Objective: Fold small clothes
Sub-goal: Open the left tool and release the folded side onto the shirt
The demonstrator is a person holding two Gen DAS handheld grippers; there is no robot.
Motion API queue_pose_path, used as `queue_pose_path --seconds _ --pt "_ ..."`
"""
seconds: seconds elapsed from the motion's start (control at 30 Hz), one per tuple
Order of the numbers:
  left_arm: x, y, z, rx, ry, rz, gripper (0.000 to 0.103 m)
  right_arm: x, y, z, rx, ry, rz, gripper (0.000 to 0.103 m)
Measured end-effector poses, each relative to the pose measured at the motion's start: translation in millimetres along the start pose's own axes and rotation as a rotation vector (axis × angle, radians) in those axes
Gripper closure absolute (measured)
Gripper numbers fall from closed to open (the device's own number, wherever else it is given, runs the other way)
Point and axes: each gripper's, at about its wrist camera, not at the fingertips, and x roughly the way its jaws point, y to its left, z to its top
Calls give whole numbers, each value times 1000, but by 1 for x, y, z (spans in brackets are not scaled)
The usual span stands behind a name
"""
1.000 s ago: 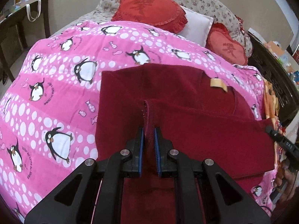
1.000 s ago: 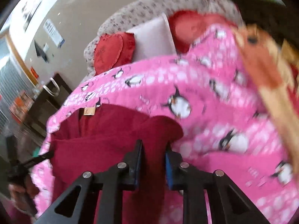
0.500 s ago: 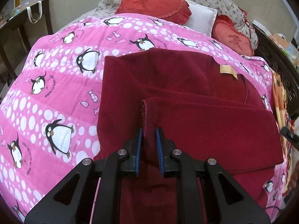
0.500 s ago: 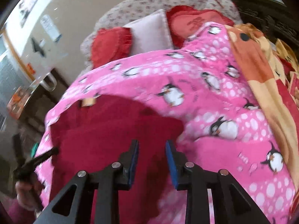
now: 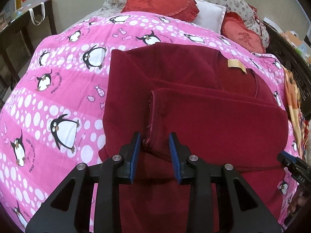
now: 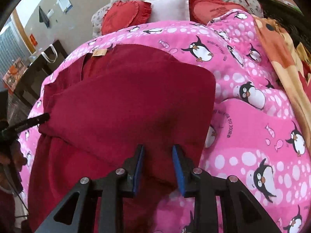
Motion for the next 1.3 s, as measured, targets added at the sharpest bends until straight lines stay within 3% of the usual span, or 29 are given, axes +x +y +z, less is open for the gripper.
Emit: queue_pose_path --seconds 0.17,0.33,0.43,0.5,0.63,0.7,0.8,1.0,1.07,1.17,1.3 --pt "-8 -1 -1 17 -23 14 74 -19 2 5 11 -13 9 74" --pt "-16 -2 3 7 -51 7 74 -41 5 17 20 -107 23 66" --pt "-17 -4 7 3 -65 -16 57 -37 8 26 15 -119 -21 62" --pt "-15 -5 9 -7 -65 -39 56 -29 6 33 31 -119 -38 62" --pt "6 -15 13 22 -21 -41 56 -4 -10 41 75 -77 -101 62" --pt "23 -17 13 30 29 -15 56 9 -20 43 120 -59 -74 62" --pt "29 -17 12 36 23 -12 56 5 -26 46 135 -54 -44 62" --pt "12 -13 6 33 16 -22 56 -36 -17 30 113 -81 -38 62" --pt "6 -10 3 25 14 -25 56 -34 -11 18 88 -48 -42 62" --pt "-6 -6 -9 14 18 -40 56 -8 -9 2 60 35 -114 62" --pt "-28 -1 -31 36 44 -52 56 -18 -22 -1 153 16 -47 62"
